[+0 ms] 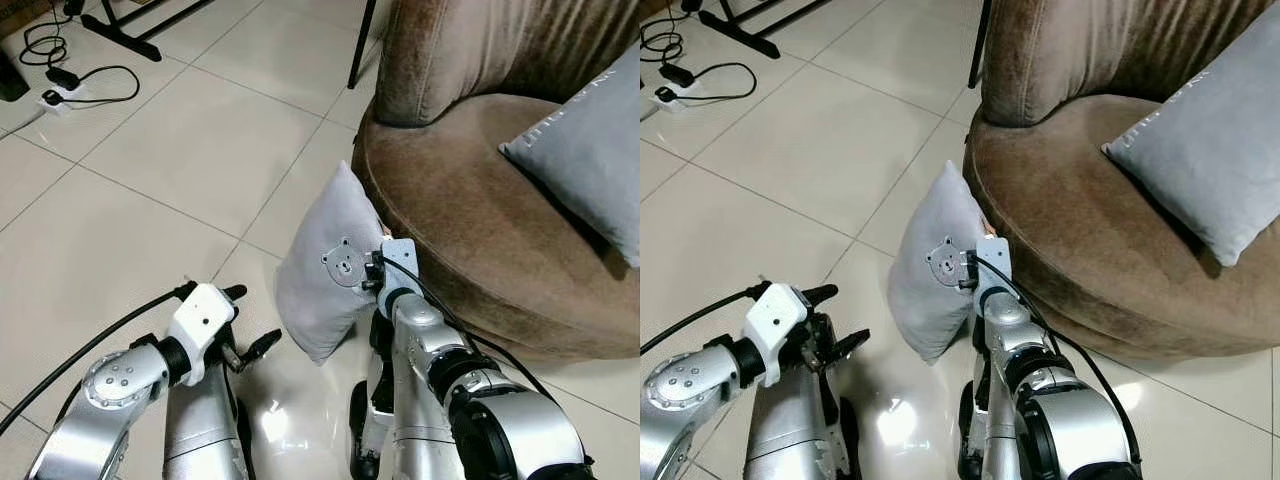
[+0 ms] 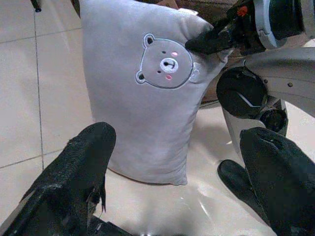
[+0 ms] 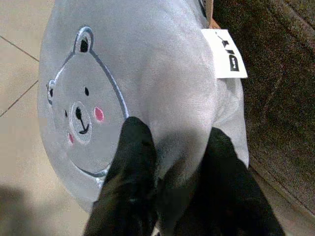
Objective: Move the pillow to the sofa from floor
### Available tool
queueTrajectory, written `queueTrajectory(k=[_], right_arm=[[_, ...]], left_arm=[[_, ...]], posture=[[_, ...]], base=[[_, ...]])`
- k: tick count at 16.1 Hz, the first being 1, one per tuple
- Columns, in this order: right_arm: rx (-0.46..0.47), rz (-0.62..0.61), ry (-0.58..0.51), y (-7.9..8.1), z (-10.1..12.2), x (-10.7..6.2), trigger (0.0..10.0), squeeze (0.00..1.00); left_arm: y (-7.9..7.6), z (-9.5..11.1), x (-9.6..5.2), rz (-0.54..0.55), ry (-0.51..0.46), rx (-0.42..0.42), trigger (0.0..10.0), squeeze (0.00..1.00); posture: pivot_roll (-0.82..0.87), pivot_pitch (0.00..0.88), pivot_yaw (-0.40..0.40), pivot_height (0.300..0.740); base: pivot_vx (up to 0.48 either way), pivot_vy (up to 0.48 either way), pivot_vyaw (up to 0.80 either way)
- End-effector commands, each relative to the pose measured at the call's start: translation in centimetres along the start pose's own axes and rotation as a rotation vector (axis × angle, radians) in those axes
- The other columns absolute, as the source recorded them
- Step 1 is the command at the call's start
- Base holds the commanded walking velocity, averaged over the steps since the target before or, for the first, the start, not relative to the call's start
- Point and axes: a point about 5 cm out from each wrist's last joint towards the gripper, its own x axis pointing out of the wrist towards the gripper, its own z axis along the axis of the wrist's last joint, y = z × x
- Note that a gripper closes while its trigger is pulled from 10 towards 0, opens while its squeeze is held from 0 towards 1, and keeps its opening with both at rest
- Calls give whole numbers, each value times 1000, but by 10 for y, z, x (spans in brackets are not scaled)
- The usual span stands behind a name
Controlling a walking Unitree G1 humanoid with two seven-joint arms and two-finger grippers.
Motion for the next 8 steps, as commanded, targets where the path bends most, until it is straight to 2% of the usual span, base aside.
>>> queueTrajectory(k=[1, 4, 8], right_arm=[[4, 17, 28, 2, -7, -1, 0, 0], [-6, 32, 25, 5, -8, -1, 0, 0], [-1, 91, 22, 11, -10, -3, 0, 0]], left_arm=[[-8, -7, 2, -45, 22, -48, 10000, 349], [-9, -10, 4, -62, 23, -60, 10000, 349], [-5, -11, 10, -33, 8, -67, 10000, 349]], posture=[[188, 146, -61, 457], [173, 116, -53, 457], [163, 64, -52, 457]], base=[[0, 0, 0], [0, 0, 0], [0, 0, 0]])
